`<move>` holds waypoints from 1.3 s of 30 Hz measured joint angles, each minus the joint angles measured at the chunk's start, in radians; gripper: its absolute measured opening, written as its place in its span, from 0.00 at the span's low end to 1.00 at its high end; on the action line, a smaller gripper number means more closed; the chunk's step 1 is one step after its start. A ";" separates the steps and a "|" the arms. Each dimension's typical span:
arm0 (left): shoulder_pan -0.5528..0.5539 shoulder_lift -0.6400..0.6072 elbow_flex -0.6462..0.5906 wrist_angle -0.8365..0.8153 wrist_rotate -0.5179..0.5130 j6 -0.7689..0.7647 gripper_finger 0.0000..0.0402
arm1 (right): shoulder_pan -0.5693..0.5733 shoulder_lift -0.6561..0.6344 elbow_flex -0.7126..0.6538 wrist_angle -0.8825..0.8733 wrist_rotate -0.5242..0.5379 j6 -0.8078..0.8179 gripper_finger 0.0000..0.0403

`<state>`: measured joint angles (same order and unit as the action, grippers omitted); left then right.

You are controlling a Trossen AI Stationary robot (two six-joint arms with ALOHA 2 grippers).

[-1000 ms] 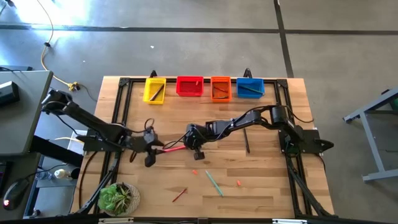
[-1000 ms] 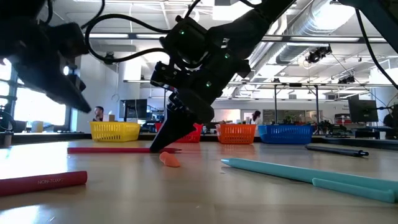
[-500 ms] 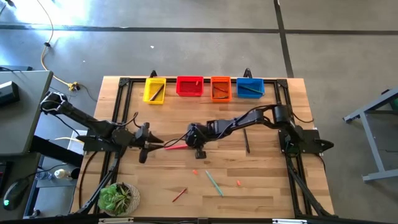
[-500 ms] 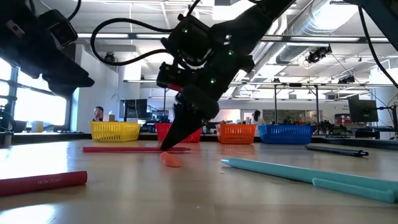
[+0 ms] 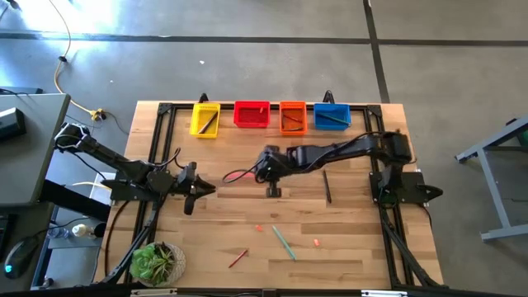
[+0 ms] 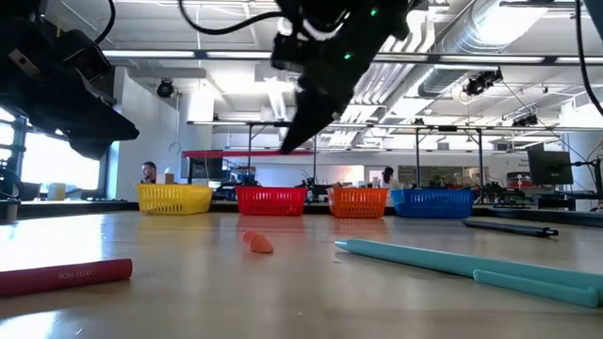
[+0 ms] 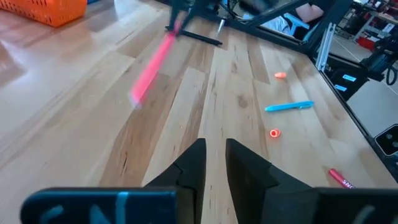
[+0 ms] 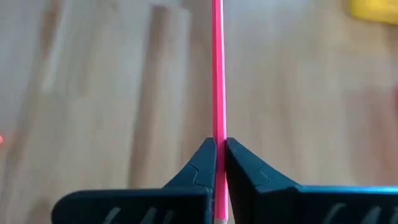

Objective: Sort crayons/erasers/pens/pencils in bins
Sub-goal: Put the pink pencil into the blue basket

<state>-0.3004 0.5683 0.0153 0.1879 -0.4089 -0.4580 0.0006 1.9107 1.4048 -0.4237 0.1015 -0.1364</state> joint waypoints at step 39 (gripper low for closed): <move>0.000 0.000 0.001 0.020 -0.021 -0.002 0.00 | -0.804 -0.465 -0.434 -0.341 0.263 -0.240 0.01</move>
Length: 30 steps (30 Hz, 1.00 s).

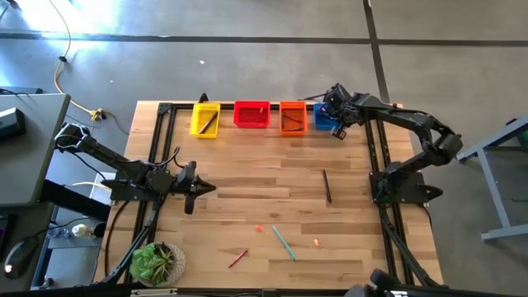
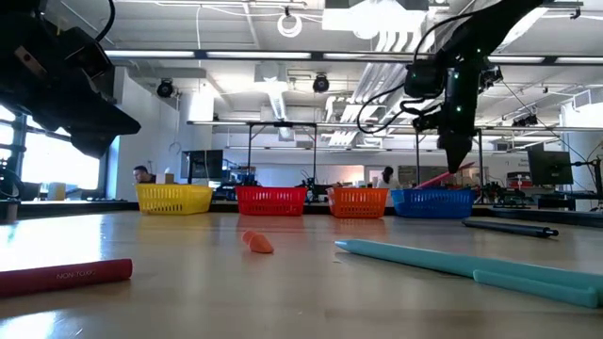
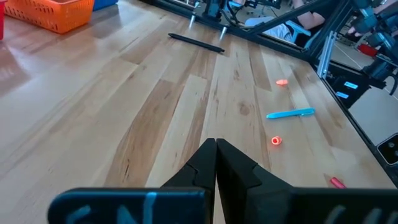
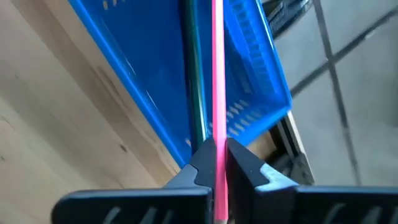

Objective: Sort crayons/erasers/pens/pencils in bins
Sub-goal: Put the pink pencil into the blue basket, then put the black pen into the yellow basket

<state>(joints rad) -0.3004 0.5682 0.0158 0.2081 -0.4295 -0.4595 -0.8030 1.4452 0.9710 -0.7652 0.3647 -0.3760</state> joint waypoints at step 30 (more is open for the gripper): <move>0.000 0.000 0.001 0.000 -0.051 0.000 0.00 | 0.560 -0.097 -0.055 -0.140 -0.165 1.006 0.02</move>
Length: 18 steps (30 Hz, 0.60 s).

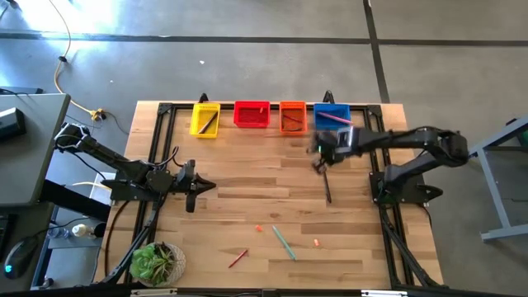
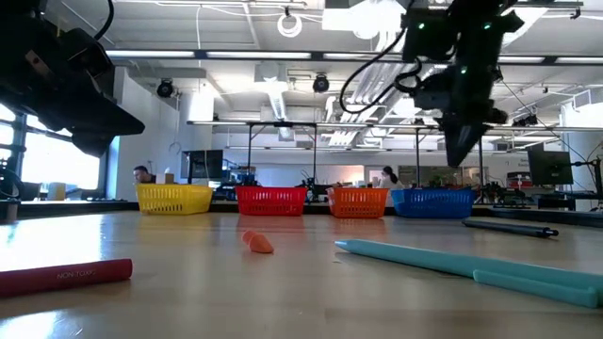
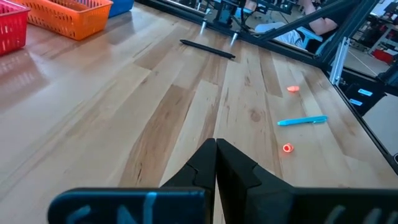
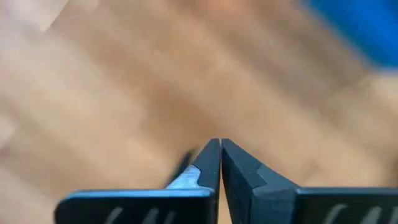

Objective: Sort crayons/erasers/pens/pencils in bins
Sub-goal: Put the black pen into the yellow basket

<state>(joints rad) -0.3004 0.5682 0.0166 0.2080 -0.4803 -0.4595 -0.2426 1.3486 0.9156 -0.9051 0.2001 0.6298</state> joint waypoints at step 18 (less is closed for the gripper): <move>0.000 0.001 0.000 0.012 0.005 -0.012 0.00 | 0.508 0.020 -0.237 0.160 0.059 0.865 0.29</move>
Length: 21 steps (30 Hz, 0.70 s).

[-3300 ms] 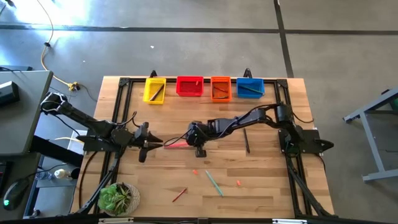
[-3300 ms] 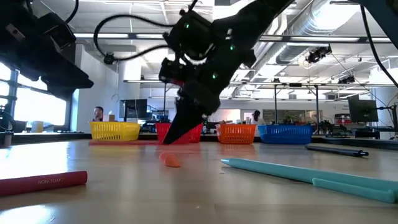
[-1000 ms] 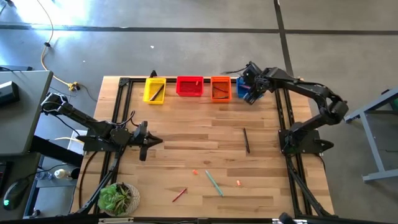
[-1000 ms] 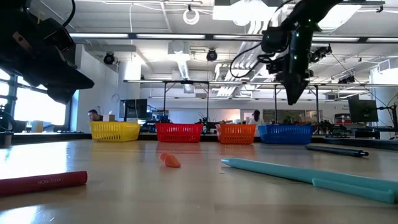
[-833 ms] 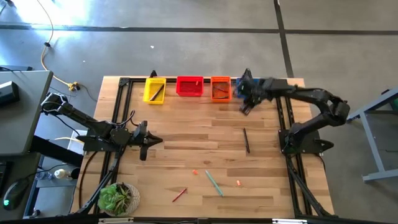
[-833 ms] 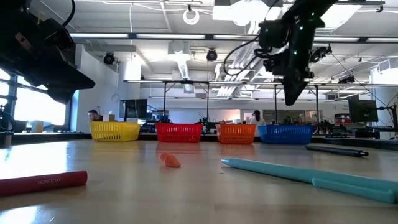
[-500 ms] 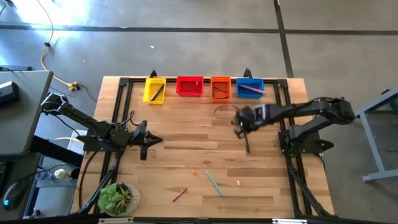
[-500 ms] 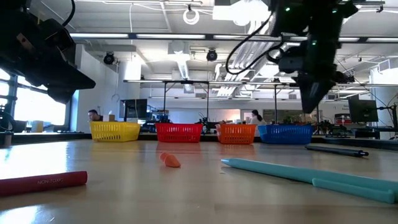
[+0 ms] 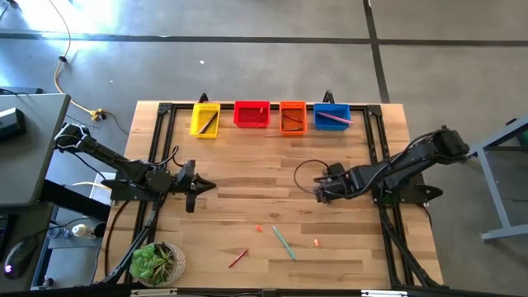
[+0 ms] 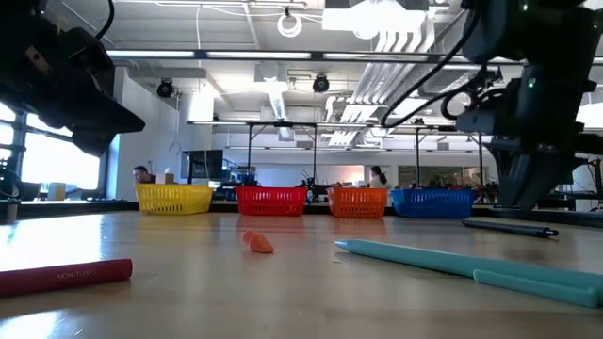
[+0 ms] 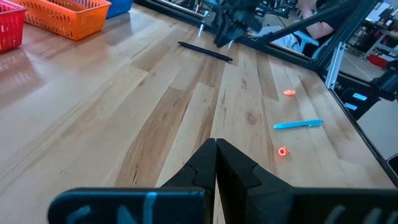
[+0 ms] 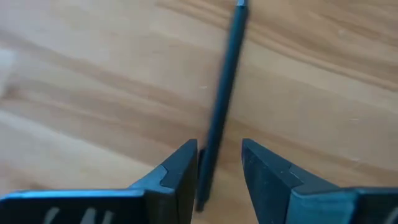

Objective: Sort crayons/erasers/pens/pencils in bins
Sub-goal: Put the black pen into the yellow basket

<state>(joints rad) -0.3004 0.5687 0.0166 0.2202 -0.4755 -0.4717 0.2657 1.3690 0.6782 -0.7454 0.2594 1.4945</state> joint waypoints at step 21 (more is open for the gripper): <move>0.002 0.001 0.000 0.041 -0.009 -0.172 0.00 | -0.037 0.102 -0.027 0.156 0.027 -0.153 0.03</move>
<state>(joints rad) -0.2986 0.5694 0.0170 0.2615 -0.4847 -0.6438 0.2289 1.4711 0.6514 -0.5891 0.2863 1.3411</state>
